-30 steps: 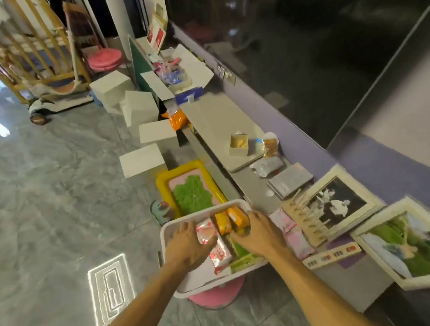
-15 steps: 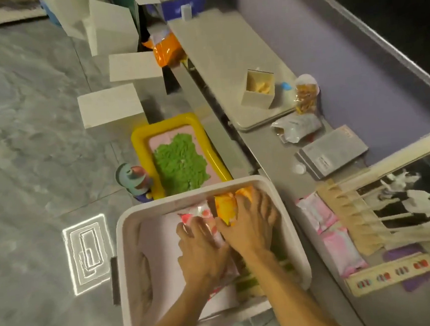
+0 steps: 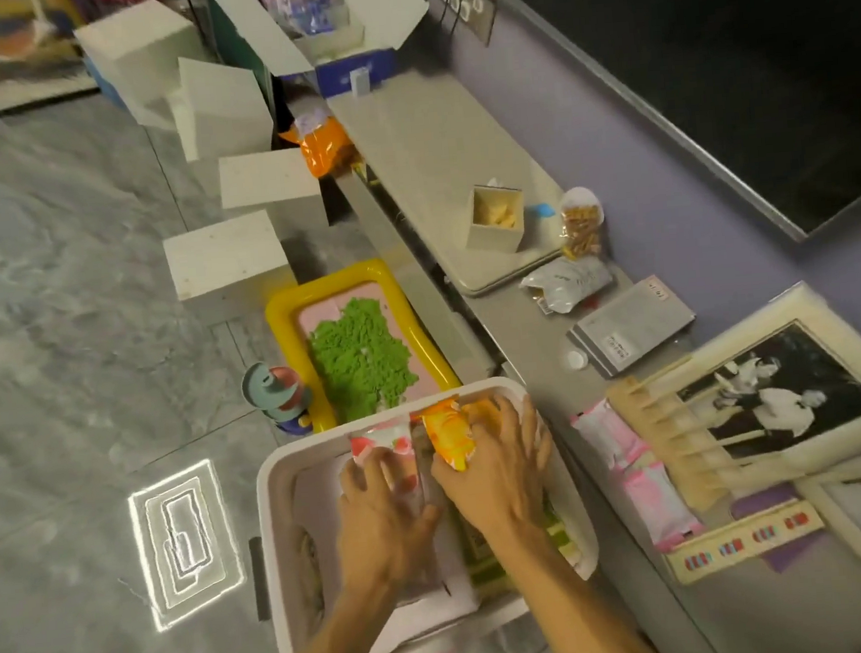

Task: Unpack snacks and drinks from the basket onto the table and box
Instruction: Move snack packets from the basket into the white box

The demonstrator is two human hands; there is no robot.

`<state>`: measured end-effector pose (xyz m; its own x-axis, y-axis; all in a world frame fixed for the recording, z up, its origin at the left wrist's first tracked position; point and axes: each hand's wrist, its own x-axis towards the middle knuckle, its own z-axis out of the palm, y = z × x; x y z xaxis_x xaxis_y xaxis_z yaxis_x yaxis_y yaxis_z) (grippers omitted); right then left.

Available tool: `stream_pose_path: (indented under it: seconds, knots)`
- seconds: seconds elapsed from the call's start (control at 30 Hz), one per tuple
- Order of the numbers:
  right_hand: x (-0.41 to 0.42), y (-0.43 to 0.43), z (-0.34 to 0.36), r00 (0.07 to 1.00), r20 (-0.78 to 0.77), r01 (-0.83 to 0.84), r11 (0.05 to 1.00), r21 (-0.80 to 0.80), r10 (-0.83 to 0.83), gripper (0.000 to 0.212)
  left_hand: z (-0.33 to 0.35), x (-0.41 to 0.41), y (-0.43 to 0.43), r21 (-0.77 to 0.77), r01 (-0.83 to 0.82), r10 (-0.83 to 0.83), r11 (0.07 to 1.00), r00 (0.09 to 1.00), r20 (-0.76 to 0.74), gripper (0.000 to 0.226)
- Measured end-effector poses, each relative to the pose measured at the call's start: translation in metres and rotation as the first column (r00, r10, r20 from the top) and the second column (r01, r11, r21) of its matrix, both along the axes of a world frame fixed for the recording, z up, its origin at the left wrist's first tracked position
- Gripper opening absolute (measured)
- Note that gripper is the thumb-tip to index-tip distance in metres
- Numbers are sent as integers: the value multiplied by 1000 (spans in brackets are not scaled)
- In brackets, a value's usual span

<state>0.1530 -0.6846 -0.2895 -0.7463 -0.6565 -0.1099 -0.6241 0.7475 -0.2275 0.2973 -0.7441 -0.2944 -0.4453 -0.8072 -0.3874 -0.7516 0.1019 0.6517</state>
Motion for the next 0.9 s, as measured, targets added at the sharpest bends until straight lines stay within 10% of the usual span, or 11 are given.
stream_pose_path:
  seconds: [0.23,0.53,0.9]
  knots:
    - [7,21,182,967,210,199,946,-256,-146,36,168,4,-32,-142,118,-131,983,988,-86,86]
    - [10,88,434,951,76,296,814,-500,-300,31,438,-21,-19,-420,367,-460,830,877,-142,84]
    - [54,317,578,772,-5,521,638,-567,-635,32,590,-65,161,-497,688,-838,529,517,-175,92]
